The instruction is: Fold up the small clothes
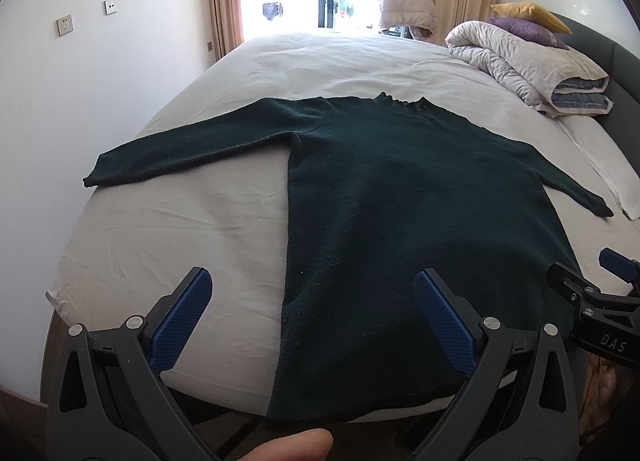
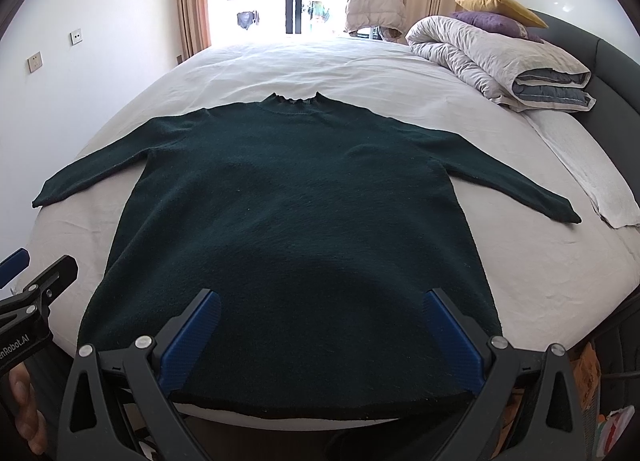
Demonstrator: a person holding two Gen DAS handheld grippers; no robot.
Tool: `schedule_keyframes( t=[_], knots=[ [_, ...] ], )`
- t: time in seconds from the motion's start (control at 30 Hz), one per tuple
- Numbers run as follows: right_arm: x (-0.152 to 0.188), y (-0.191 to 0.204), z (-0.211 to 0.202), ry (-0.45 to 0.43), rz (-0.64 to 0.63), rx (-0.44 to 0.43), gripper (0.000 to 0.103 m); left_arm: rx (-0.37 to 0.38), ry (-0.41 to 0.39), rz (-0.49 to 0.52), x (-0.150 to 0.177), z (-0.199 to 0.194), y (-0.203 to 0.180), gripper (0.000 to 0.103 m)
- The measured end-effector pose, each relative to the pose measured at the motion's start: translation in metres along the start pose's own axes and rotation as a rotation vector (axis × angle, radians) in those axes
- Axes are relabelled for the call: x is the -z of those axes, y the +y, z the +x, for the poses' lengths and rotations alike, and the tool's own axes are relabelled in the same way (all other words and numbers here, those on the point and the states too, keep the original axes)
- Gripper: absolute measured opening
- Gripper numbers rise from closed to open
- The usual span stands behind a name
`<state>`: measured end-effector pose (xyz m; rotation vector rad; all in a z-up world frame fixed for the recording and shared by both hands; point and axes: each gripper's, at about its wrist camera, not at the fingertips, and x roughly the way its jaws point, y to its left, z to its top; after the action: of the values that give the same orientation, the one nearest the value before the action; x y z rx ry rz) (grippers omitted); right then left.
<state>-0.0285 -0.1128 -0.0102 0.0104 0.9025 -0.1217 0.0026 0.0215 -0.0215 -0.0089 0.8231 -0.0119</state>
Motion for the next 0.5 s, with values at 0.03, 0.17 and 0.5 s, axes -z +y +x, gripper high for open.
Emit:
schedule_keyframes(
  t=[0.03, 0.17, 0.5],
  knots=[
    [0.0, 0.001, 0.001, 0.002, -0.003, 0.0, 0.103, 0.001, 0.002, -0.005, -0.001, 0.001, 0.002, 0.103],
    [-0.003, 0.005, 0.004, 0.013, -0.015, 0.0, 0.103, 0.006, 0.009, -0.027, -0.001, 0.006, 0.01, 0.103],
    [-0.008, 0.015, 0.018, 0.008, -0.016, -0.028, 0.103, 0.087, -0.007, -0.14, -0.005, 0.025, 0.059, 0.103]
  ],
)
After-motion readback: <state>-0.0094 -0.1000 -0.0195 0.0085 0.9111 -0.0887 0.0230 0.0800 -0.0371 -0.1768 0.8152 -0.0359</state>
